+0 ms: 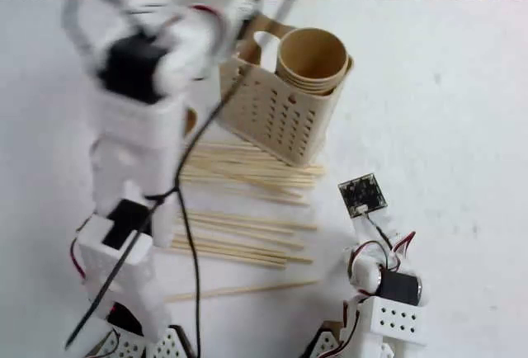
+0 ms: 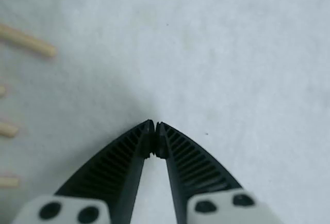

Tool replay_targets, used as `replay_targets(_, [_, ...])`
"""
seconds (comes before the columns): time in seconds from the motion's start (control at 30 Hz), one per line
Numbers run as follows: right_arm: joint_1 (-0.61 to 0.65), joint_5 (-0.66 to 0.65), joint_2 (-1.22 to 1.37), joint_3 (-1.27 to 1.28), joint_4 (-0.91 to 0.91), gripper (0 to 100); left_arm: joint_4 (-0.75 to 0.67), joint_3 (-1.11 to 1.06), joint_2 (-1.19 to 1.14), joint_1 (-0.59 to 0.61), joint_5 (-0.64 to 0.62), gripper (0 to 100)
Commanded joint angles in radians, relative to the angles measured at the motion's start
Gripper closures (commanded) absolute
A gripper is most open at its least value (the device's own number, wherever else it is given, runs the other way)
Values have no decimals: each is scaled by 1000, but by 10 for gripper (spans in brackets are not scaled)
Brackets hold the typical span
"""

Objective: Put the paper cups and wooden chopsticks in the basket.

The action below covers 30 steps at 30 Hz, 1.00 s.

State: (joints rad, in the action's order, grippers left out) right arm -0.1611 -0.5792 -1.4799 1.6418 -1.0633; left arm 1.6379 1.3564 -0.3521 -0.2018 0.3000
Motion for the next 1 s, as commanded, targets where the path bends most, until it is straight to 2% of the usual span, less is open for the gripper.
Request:
replay_targets(0.0, [-1,-9,5,-6,19,978,164,83,47,110,77,875])
replay_targets(0.1, [-1,-9,5,-5,19,978,155,-34,85,243,143,851])
replay_targets(0.2, [-1,-9,5,-5,19,978,155,-288,185,331,215,839])
replay_targets(0.43, [31,-9,5,-5,18,978,118,-1065,639,366,385,839])
replay_targets(0.5, [31,-9,5,-5,18,978,12,-1287,760,371,407,838])
replay_targets(0.67, [31,-9,5,-5,18,978,-374,-1778,966,392,417,813])
replay_targets(0.8, [31,-9,5,-5,18,978,-646,-2025,1020,387,408,772])
replay_targets(0.97, [31,-9,5,-5,18,978,-942,-2217,1020,386,414,769])
